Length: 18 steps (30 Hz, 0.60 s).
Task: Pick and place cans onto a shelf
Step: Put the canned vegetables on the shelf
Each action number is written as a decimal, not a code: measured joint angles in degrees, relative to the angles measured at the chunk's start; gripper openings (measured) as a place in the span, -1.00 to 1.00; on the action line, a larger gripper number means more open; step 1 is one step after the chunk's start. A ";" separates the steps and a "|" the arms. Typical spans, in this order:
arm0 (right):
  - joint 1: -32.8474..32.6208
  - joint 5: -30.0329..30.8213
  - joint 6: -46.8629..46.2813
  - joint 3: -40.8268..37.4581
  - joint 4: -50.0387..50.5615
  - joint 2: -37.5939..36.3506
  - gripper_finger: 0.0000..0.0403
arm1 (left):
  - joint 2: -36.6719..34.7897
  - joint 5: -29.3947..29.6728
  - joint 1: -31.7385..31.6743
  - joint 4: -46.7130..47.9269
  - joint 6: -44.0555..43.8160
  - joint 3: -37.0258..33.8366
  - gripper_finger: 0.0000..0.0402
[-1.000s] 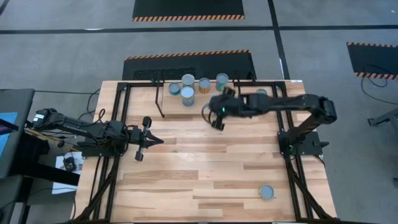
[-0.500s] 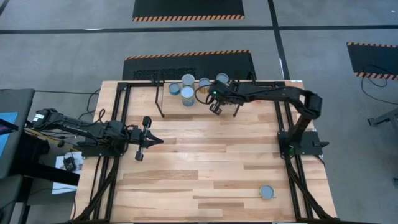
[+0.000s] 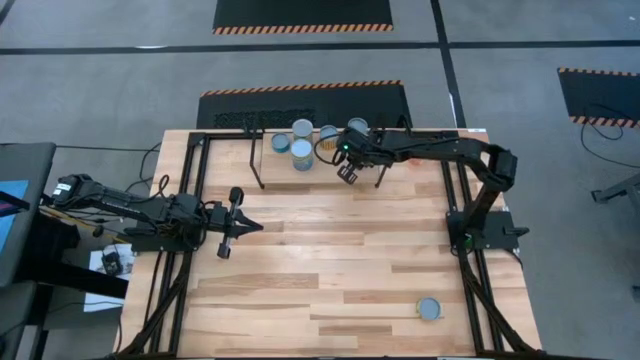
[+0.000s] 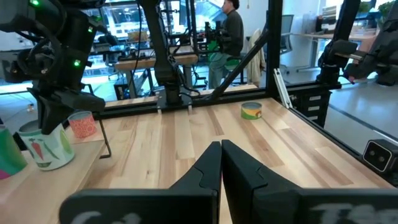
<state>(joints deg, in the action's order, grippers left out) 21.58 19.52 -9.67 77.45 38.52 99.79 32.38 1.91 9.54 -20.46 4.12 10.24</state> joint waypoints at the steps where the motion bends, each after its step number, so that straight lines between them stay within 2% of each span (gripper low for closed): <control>1: 0.02 0.04 0.00 0.00 -0.03 0.00 -0.81 | 0.00 0.00 0.00 -0.01 0.00 0.00 -0.99; 10: 1.53 0.29 -0.40 0.00 -0.73 -0.02 -0.70 | 0.00 0.02 0.00 0.01 -0.01 0.00 -0.99; 18: 2.58 0.33 -0.40 0.00 -1.27 -0.04 -0.51 | 0.00 0.02 0.01 -0.01 -0.02 0.00 -0.99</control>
<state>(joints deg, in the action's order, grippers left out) 24.16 19.84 -10.07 77.45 37.26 99.74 32.38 1.93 9.55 -20.47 4.10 10.24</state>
